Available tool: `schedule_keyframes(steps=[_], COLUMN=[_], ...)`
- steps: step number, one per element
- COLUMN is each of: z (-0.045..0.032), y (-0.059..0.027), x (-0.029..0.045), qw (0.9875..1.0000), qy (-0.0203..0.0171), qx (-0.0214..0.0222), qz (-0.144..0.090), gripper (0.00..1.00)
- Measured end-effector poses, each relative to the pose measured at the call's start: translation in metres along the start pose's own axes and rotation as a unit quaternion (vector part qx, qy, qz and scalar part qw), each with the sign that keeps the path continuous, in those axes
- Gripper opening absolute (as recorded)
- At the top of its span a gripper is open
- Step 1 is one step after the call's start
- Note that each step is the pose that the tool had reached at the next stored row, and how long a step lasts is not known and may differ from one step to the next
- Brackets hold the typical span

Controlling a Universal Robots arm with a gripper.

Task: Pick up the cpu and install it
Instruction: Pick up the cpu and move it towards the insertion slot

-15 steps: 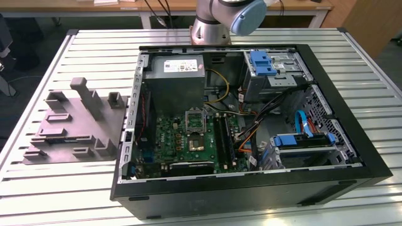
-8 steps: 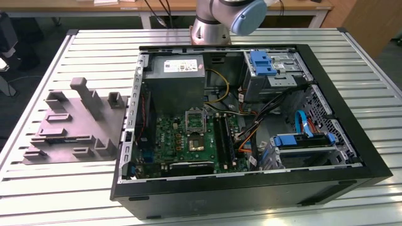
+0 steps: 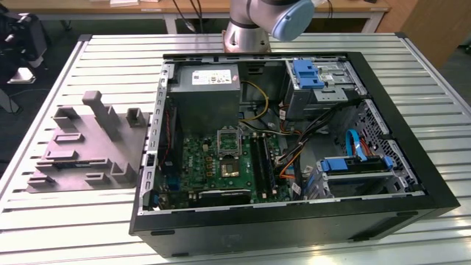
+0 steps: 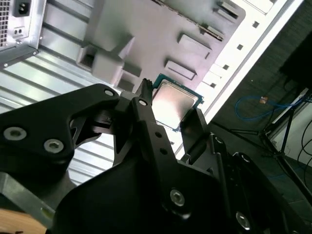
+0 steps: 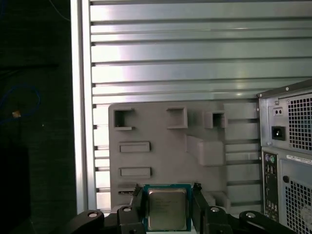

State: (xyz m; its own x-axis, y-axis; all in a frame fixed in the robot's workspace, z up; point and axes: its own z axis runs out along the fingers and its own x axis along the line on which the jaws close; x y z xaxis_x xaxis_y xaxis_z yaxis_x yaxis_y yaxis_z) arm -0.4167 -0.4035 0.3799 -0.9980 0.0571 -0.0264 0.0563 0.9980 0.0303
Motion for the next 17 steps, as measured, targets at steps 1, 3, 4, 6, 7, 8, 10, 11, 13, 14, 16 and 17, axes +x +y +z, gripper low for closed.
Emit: schedule_keyframes(steps=[1, 3, 4, 6, 7, 8, 10, 11, 13, 14, 16, 17], z=[0.0002, 0.0007, 0.0009, 0.0015, 0.0017, 0.0018, 0.0025, 0.0026, 0.0030, 0.0032, 0.0035, 0.0036], y=[0.0002, 0.0008, 0.0010, 0.0015, 0.0018, 0.0020, 0.0025, 0.0028, 0.0032, 0.0034, 0.0037, 0.0039], x=[-0.0045, -0.0137, -0.0181, -0.0269, -0.0315, -0.0359, -0.0453, -0.0493, -0.0566, -0.0601, -0.0672, -0.0705], qw=[1.0000, 1.0000, 1.0000, 1.0000, 1.0000, 1.0000, 1.0000, 1.0000, 1.0000, 1.0000, 1.0000, 1.0000], qy=[0.0000, 0.0000, 0.0000, 0.0000, 0.0000, 0.0001, 0.0000, 0.0001, 0.0000, 0.0000, 0.0000, 0.0001], qx=[0.0000, 0.0000, 0.0000, 0.0000, 0.0000, 0.0001, 0.0000, 0.0000, 0.0000, 0.0000, 0.0001, 0.0001], qz=[0.000, 0.000, 0.000, 0.000, 0.000, 0.000, 0.000, 0.000, 0.000, 0.000, 0.000, 0.000], gripper=[0.47, 0.47, 0.47, 0.47, 0.47, 0.47, 0.47, 0.47, 0.47, 0.47, 0.47, 0.47])
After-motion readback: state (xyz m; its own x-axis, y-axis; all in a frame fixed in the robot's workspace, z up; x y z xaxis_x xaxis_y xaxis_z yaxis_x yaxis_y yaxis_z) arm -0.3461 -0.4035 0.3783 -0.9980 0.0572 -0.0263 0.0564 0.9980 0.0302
